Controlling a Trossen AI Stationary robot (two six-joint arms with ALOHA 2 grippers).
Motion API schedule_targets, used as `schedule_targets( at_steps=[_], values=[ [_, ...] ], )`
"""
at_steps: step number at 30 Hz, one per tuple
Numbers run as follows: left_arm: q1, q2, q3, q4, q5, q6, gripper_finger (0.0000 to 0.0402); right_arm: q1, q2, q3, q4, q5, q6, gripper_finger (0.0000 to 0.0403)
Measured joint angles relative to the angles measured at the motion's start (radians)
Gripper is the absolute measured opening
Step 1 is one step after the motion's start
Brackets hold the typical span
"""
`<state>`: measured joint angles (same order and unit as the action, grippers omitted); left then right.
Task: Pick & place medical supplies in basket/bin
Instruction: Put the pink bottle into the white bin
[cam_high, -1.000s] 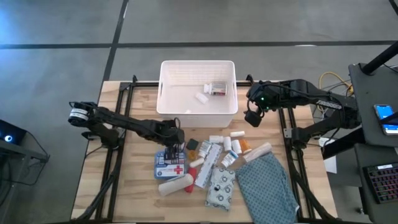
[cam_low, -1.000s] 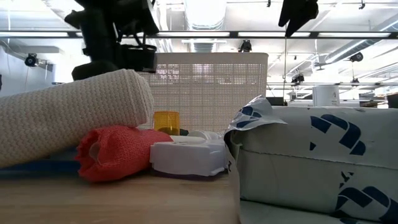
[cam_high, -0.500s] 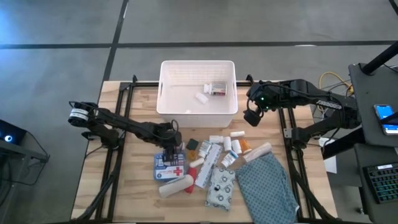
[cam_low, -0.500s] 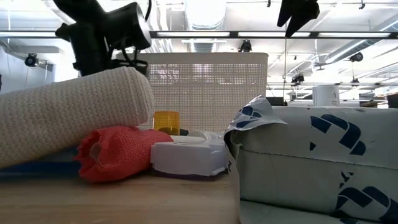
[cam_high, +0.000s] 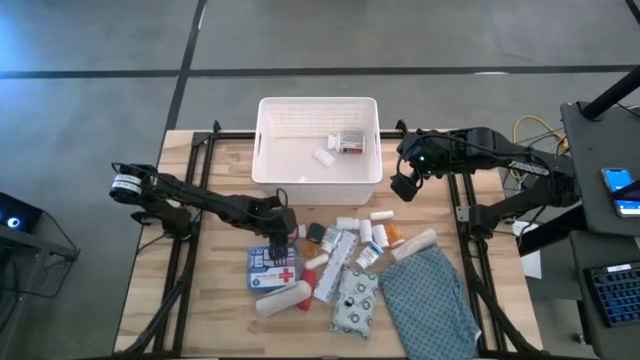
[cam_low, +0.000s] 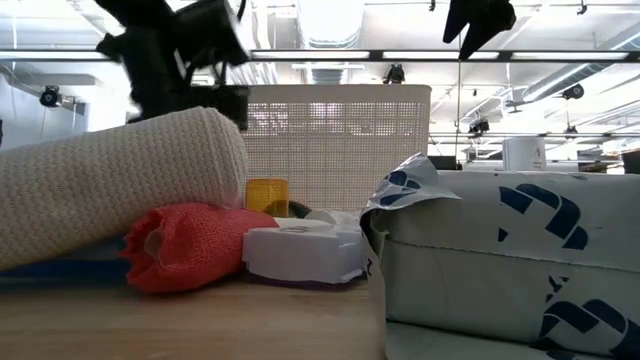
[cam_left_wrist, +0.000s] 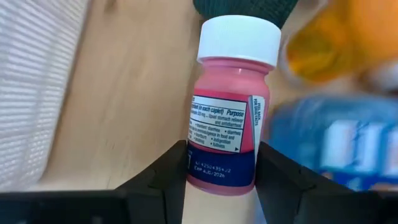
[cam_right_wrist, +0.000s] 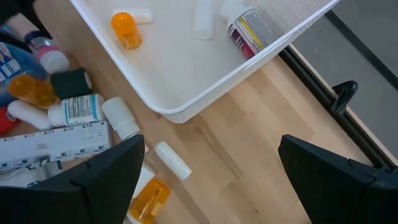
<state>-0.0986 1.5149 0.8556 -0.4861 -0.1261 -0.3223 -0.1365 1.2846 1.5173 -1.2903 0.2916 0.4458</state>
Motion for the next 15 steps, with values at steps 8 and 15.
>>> schedule_targets(
  at_steps=[8,15],
  values=[
    [-0.103,-0.048,0.410,-0.217,-0.054,-0.101,0.0137,0.001,0.000,0.000,0.013,0.000,-0.003,0.0359],
    [-0.056,-0.032,0.778,-0.215,-0.464,0.102,0.0137,0.001,0.000,0.000,0.047,0.000,-0.044,0.0359]
  ],
)
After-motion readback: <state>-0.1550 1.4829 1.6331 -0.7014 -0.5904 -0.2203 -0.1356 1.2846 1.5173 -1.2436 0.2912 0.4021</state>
